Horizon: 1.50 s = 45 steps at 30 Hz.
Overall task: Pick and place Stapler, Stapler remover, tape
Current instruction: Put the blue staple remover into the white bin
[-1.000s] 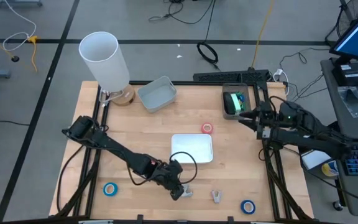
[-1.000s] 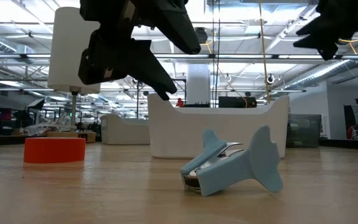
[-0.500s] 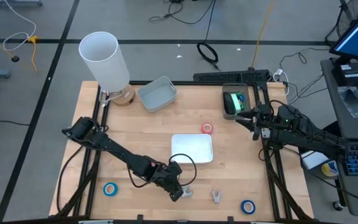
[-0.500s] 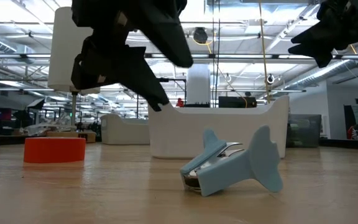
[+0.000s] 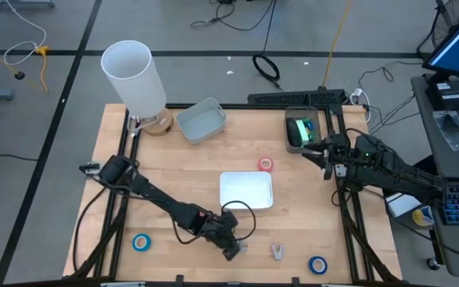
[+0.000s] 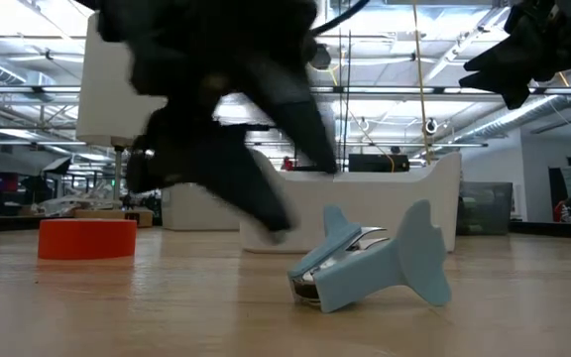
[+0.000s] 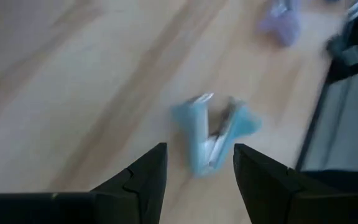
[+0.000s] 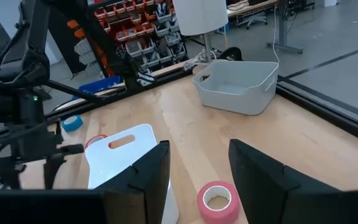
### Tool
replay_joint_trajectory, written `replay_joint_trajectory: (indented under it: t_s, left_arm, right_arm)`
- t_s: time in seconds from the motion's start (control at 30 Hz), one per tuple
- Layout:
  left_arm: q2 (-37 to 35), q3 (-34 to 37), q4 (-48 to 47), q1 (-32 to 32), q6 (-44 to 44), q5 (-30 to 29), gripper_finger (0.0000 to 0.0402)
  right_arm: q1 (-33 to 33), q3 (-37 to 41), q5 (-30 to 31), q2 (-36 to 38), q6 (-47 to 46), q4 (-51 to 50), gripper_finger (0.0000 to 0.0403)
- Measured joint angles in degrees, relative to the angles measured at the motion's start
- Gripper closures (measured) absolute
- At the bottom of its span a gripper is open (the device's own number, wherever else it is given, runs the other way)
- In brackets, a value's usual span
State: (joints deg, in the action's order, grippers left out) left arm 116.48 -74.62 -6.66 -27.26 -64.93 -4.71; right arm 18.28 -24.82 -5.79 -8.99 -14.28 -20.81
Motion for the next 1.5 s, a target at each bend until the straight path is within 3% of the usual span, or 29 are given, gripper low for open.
replay_joint_trajectory:
  t_s: [0.57, 0.7, 1.0, 1.27, 1.5]
  left_arm:
    - [2.37, -0.12, 2.25, 1.24, -2.06, -2.06, 0.022]
    - [2.37, -0.12, 2.29, 1.45, -2.55, -2.36, 0.0257]
    - [2.19, -0.18, 2.53, 1.48, -2.73, -1.14, 0.0392]
    - [1.84, -0.16, 4.04, 1.48, -3.17, 0.88, 0.0397]
    - [-1.72, -0.16, 11.15, 1.35, -1.19, 3.8, 0.0399]
  right_arm:
    - [0.0, -0.02, -0.22, 0.02, -0.02, -0.43, 0.0243]
    - [0.0, -0.02, -0.23, 0.02, -0.02, -0.43, 0.0243]
    - [0.0, -0.02, -0.23, 0.02, -0.02, -0.44, 0.0243]
    - [0.0, -0.03, -0.25, 0.02, -2.32, -0.43, 0.0243]
    - [0.0, -0.04, -0.25, 0.02, -8.56, -0.4, 0.0243]
